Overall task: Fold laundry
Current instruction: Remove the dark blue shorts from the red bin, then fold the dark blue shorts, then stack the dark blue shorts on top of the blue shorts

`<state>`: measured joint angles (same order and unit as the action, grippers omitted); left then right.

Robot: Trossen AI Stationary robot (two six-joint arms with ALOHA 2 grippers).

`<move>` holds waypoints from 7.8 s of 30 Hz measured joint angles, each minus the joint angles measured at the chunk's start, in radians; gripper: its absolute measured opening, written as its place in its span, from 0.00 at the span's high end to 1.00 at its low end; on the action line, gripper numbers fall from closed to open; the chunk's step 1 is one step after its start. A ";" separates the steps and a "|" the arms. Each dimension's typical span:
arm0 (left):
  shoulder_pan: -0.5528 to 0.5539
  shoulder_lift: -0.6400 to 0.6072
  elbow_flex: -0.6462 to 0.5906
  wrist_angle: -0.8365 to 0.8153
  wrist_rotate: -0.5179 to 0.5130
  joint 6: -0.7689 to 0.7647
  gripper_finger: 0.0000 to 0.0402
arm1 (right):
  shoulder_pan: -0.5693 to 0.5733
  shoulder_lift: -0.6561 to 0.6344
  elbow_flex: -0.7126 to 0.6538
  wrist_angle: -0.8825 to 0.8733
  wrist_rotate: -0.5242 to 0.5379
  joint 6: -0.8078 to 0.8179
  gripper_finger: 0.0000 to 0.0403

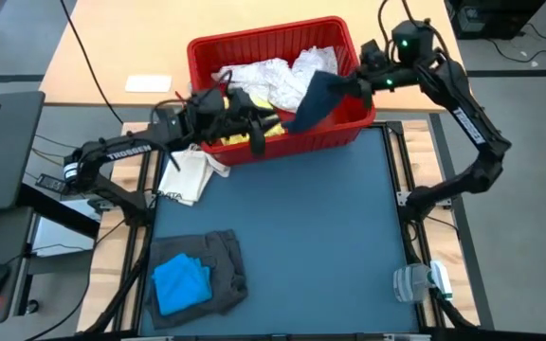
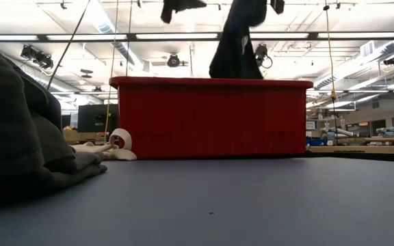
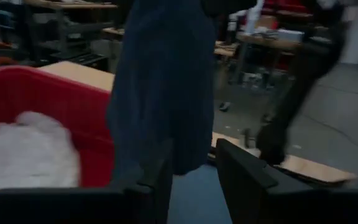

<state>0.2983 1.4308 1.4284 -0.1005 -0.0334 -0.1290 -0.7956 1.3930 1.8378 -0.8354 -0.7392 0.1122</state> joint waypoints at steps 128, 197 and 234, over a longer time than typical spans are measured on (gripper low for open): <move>-0.409 -0.034 -0.367 0.354 -0.192 0.104 0.93 | 0.865 -0.241 -1.102 1.264 0.708 0.355 0.96; -0.352 0.189 -0.490 -0.092 0.175 -0.891 0.41 | 0.923 -0.099 -1.167 0.468 0.747 0.992 0.35; -0.431 0.520 -0.476 0.422 -0.053 -1.037 0.67 | 0.836 0.337 -1.166 1.069 0.452 1.005 0.64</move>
<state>-0.1326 1.9508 0.9524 0.3211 -0.0864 -1.1655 0.0401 1.7297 0.6720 0.2334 -0.2871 1.1170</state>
